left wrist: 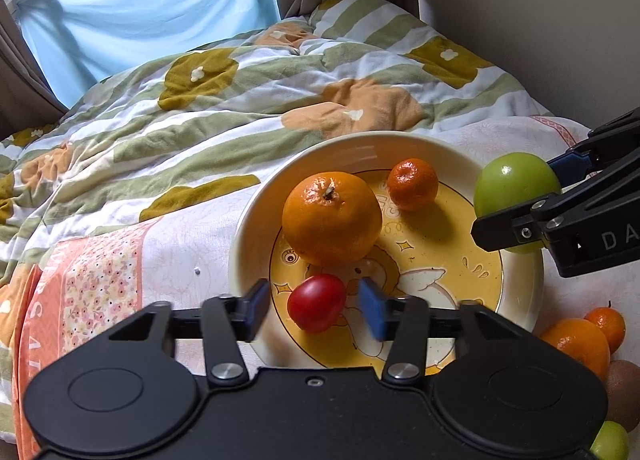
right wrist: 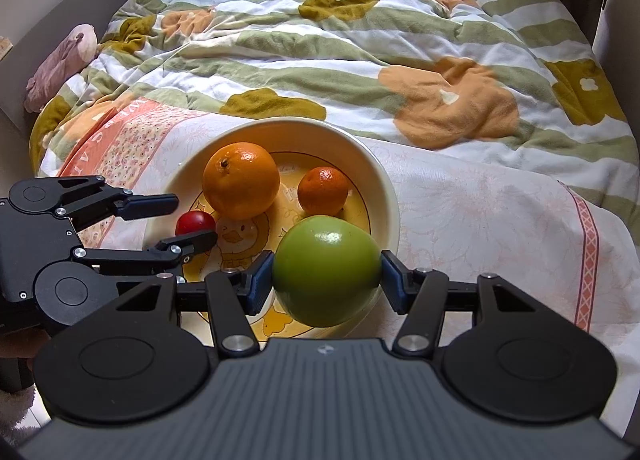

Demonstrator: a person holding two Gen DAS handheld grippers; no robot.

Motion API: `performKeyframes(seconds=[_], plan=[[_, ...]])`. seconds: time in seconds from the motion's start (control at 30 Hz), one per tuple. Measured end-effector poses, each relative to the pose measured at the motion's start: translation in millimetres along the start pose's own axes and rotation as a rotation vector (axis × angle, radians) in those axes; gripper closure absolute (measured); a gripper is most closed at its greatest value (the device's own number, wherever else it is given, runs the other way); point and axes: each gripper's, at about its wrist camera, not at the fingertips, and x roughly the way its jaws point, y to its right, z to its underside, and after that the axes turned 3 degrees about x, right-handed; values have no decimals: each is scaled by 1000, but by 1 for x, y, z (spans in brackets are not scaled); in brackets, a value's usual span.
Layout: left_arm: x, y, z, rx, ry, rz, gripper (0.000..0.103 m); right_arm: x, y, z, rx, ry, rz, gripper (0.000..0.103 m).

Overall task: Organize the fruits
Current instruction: 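Place the tomato and green apple into the duck bowl and open both tools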

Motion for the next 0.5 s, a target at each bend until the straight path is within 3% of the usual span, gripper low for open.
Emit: performKeyframes(seconds=[0.07, 0.27, 0.5], plan=[[-7, -1, -1, -6, 26, -1, 9, 0, 1, -1, 3, 0, -2, 32], [-24, -4, -1, -36, 17, 8, 9, -1, 6, -4, 3, -3, -16, 32], [-40, -11, 5, -92, -1, -13, 9, 6, -2, -9, -87, 4, -34, 32]])
